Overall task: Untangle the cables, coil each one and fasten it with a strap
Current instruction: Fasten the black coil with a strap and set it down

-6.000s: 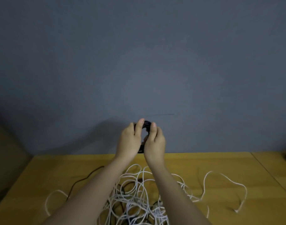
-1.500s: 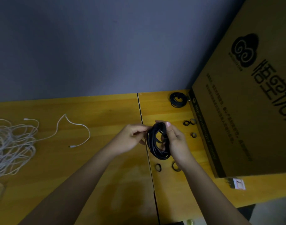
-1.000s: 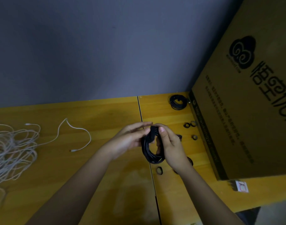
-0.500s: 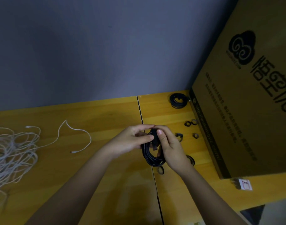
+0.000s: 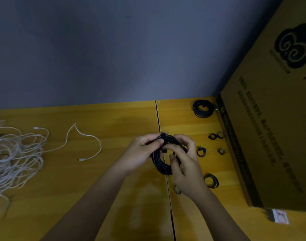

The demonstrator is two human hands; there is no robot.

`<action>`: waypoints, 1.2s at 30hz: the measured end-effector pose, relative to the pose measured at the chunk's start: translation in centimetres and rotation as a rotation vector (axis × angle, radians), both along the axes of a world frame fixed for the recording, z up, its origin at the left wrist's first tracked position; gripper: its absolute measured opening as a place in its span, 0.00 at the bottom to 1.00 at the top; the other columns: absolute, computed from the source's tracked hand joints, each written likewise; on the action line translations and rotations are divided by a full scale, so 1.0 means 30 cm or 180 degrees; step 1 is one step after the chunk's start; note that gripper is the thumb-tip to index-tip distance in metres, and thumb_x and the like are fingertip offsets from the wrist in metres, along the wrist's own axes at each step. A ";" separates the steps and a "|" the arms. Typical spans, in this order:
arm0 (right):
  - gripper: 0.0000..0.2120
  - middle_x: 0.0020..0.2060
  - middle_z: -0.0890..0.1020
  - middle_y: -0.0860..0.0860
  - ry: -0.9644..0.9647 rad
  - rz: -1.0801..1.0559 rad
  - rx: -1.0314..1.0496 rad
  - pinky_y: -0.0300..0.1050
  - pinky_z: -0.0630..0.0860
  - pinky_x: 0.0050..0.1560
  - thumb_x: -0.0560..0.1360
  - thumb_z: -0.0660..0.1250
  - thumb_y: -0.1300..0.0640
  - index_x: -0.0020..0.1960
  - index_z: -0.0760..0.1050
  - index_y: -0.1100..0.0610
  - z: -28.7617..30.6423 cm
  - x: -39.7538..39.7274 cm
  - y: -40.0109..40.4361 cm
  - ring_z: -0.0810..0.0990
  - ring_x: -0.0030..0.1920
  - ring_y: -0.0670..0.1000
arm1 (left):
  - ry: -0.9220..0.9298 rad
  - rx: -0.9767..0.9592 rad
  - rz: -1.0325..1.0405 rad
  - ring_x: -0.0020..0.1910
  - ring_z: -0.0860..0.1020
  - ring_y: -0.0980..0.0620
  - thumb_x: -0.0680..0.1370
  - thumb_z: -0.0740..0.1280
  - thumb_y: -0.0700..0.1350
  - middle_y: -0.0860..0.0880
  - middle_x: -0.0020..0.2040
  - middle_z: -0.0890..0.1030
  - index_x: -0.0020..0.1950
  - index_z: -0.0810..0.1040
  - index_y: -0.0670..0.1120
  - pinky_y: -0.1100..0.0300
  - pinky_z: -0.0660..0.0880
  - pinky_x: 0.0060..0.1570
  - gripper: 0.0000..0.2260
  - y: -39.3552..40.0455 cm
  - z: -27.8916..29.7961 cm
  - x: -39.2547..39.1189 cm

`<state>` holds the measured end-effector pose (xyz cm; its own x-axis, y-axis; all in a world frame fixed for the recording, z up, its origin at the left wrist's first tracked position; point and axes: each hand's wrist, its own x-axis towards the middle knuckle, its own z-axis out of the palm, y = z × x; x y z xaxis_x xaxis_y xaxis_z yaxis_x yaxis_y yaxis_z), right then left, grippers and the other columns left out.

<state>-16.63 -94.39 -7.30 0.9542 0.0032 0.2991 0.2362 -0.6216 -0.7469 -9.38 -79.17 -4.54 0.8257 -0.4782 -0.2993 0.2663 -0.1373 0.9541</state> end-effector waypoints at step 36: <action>0.09 0.49 0.83 0.51 -0.1449 -0.0039 -0.1504 0.43 0.63 0.47 0.76 0.59 0.59 0.43 0.76 0.61 0.397 -0.037 0.100 0.72 0.53 0.50 | -0.0913 0.0028 -0.0472 0.41 0.82 0.53 0.81 0.61 0.47 0.50 0.41 0.83 0.58 0.76 0.52 0.51 0.77 0.52 0.08 0.129 0.319 -0.028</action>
